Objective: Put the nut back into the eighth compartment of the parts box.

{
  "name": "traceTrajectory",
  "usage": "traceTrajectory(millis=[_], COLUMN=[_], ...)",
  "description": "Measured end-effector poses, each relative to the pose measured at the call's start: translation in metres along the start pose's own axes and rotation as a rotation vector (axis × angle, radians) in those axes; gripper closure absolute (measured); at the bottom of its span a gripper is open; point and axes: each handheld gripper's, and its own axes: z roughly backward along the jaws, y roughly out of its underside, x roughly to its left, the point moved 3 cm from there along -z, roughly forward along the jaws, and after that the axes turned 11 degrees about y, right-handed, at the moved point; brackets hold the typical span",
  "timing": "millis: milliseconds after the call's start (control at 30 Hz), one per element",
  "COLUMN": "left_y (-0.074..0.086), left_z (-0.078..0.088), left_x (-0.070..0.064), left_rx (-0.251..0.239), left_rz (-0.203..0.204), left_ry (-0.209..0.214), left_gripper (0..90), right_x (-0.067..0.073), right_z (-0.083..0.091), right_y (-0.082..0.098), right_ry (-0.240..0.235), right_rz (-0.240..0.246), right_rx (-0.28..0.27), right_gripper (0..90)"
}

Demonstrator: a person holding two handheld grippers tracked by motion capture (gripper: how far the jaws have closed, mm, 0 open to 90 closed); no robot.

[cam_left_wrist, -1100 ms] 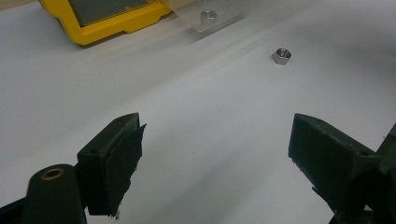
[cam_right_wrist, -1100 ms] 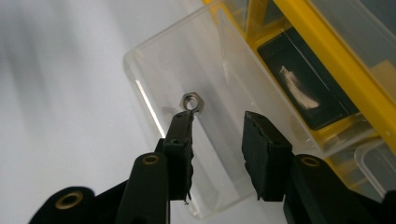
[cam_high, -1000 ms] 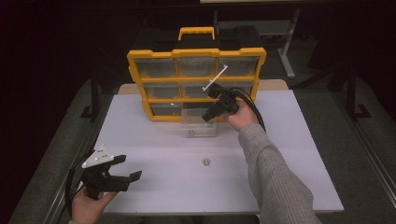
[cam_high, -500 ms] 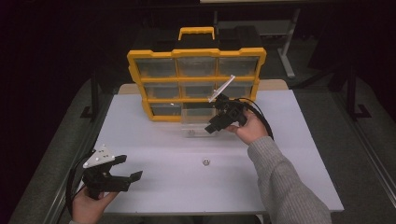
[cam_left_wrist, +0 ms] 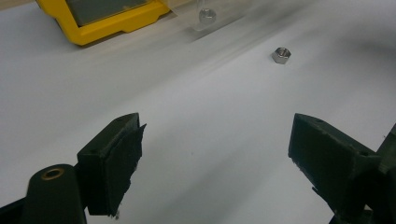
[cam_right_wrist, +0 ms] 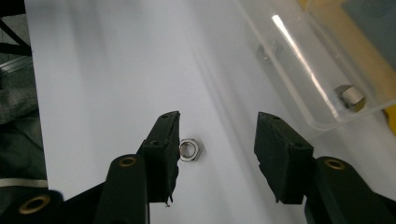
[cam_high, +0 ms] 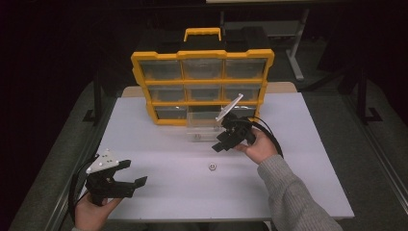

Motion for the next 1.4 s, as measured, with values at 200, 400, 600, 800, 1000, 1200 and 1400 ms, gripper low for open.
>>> traceTrajectory(millis=[200,400,600,800,1000,1200,1400], left_y=[0.0,0.0,0.001,0.001,0.0,0.001,0.0], left_z=[0.0,0.001,0.002,0.0,0.001,0.0,0.0], left_x=[0.0,0.0,0.001,0.0,0.0,0.0,0.0], left_rx=[-0.001,0.013,0.017,0.013,0.011,0.011,0.007], left_rz=[0.001,-0.006,-0.006,-0.003,-0.002,0.0,0.002], left_ry=[-0.001,-0.002,-0.002,-0.001,-0.001,-0.002,-0.002], left_gripper=[17.0,16.9,16.9,16.9,16.9,16.9,16.9], right_x=[0.003,0.008,0.012,0.016,0.022,0.027,0.03], right_z=[-0.013,-0.023,-0.032,-0.041,-0.049,-0.056,-0.064], right_y=[0.01,0.016,0.02,0.025,0.028,0.03,0.033], right_ry=[-0.004,-0.011,-0.013,-0.013,-0.019,-0.017,-0.007], right_rz=[-0.002,-0.001,0.001,-0.002,0.006,0.015,0.019], right_rx=[0.017,0.034,0.045,0.058,0.074,0.088,0.104], right_gripper=[49.0,49.2,49.1,49.1,49.0,49.8,52.1])
